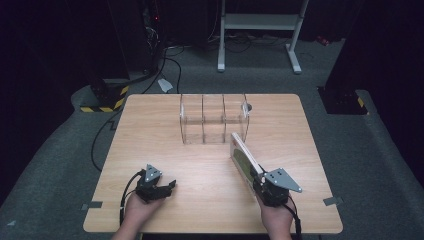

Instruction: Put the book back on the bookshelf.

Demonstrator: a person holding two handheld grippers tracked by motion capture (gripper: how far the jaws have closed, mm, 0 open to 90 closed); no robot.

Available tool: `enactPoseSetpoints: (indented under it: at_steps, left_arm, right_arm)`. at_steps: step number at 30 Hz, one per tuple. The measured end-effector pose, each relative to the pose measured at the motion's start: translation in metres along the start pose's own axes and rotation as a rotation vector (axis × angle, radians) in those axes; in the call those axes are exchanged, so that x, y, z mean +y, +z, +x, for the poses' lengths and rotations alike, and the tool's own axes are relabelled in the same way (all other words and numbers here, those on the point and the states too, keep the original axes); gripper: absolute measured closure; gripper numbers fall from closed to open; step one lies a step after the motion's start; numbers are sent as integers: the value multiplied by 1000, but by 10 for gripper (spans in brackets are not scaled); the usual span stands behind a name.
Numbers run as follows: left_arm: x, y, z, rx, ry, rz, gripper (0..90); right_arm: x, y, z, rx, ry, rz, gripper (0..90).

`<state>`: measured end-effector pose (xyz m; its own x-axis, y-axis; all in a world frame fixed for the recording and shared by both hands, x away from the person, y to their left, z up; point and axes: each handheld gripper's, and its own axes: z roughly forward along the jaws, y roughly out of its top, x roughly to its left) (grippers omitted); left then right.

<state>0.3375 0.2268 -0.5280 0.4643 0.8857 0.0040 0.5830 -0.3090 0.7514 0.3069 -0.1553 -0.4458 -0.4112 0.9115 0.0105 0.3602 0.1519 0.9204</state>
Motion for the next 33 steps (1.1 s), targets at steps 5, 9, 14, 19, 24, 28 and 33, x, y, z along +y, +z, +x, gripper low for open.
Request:
enactPoseSetpoints:
  at_steps: [5,9,14,19,24,28,33]
  left_arm:
    - [0,0,0,-1,0,-1,287]
    - [0,0,0,-2,0,-1,287]
    - [0,1,0,-1,3,-2,286]
    - [1,1,0,-1,3,0,286]
    - [1,1,0,-6,4,0,284]
    - [1,1,0,-7,5,-1,284]
    - [1,1,0,-7,6,0,284]
  right_arm:
    - [11,3,0,-6,-4,-19,754]
    - [20,8,-2,-19,3,-37,753]
    - [32,18,-4,-24,10,-68,753]
    - [44,31,-4,-50,-5,-74,753]
    - [53,45,-5,-76,-12,-71,753]
    - [56,55,-5,-94,-3,-71,753]
    - [62,69,-6,-108,-1,-68,753]
